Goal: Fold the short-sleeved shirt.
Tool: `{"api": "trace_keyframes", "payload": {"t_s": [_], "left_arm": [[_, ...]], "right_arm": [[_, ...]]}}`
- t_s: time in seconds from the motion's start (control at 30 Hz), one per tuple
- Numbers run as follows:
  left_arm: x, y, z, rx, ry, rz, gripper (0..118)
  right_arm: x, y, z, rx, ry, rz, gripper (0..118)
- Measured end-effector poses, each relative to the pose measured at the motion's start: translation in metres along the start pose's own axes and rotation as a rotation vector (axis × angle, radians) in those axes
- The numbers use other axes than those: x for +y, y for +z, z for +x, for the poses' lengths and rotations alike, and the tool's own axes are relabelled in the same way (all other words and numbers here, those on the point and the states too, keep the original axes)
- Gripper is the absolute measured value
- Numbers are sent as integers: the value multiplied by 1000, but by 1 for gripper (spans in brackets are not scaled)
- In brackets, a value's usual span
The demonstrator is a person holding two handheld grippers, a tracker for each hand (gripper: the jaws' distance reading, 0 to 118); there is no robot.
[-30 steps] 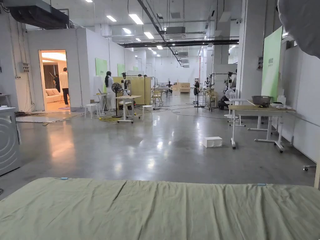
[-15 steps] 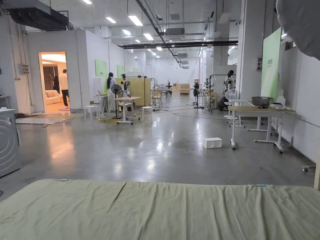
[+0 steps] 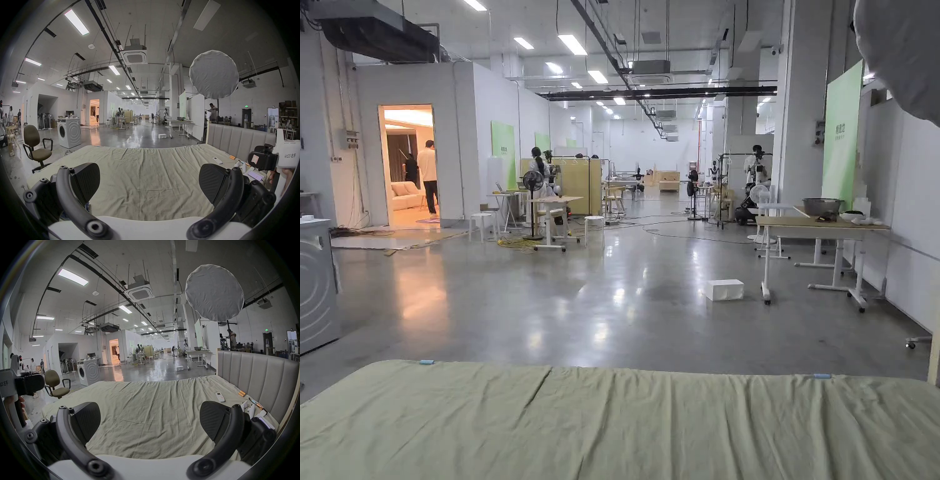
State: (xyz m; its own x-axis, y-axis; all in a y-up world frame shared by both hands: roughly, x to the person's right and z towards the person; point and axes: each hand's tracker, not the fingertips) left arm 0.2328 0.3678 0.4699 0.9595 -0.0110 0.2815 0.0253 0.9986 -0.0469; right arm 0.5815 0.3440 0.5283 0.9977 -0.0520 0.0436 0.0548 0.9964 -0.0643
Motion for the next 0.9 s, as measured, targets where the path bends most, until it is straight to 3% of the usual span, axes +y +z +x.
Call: {"api": "trace_keyframes", "payload": {"t_s": [0.3, 0.43, 0.47, 0.53, 0.6, 0.7, 0.9], "left_arm": [[-2, 0, 0, -14, 16, -12, 118], [-2, -2, 1, -18, 20, -17, 118], [-1, -2, 1, -21, 19, -17, 118], [-1, -2, 2, -26, 18, -15, 118], [0, -3, 3, -31, 15, -16, 118], [0, -3, 4, -36, 7, -18, 118], [-1, -3, 6, -49, 11, -15, 118]], "right_arm": [[2, -2, -1, 4, -25, -8, 118], [18, -2, -11, -256, -282, -42, 118], [18, 0, -12, -283, -347, -61, 118], [22, 1, -10, -220, -385, -52, 118], [27, 2, -10, -183, -385, -107, 118], [36, 3, -15, -293, -427, -179, 118], [41, -1, -20, -277, -352, -186, 118]]}}
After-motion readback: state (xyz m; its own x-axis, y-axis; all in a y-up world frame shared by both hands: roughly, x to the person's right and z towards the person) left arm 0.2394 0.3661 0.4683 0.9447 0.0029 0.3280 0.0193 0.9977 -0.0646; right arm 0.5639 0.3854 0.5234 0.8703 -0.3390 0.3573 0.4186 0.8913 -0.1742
